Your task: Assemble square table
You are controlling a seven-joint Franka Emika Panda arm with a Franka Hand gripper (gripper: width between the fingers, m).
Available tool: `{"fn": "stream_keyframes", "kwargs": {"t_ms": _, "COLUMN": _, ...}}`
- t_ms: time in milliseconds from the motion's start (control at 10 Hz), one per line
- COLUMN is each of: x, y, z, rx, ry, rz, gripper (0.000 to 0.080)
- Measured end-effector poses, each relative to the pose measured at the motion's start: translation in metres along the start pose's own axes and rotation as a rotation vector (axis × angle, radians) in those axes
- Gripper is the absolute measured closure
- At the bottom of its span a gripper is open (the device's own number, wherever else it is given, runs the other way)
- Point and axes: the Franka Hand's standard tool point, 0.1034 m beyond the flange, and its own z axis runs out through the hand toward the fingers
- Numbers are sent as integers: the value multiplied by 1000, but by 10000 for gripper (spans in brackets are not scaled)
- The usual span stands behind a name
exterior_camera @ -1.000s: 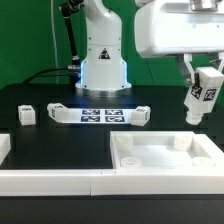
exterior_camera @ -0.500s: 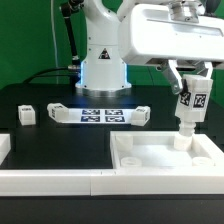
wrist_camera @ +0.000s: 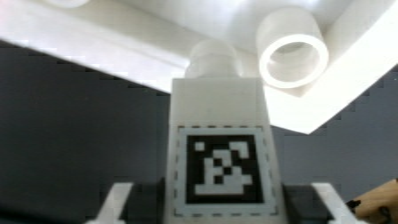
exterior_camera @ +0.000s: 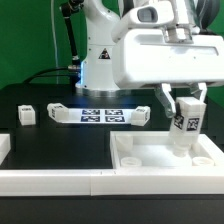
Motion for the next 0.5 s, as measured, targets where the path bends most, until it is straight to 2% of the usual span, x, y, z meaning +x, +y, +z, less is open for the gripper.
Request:
{"fn": "stream_keyframes", "kwargs": {"t_ms": 100, "x": 2, "y": -15, "z": 3, "rx": 16, "ry": -3, "rz": -3, "gripper": 509}}
{"fn": "stream_keyframes", "kwargs": {"t_ms": 200, "x": 7, "y": -23, "z": 0, "rx": 20, "ry": 4, "rz": -14, "gripper": 509}}
{"fn": "stream_keyframes", "kwargs": {"t_ms": 300, "x": 11, "y": -26, "z": -3, "rx": 20, "ry": 10, "rz": -22, "gripper": 509}}
{"fn": "stream_keyframes", "kwargs": {"t_ms": 500, "x": 9, "y": -22, "z": -3, "rx": 16, "ry": 11, "rz": -29, "gripper": 509}}
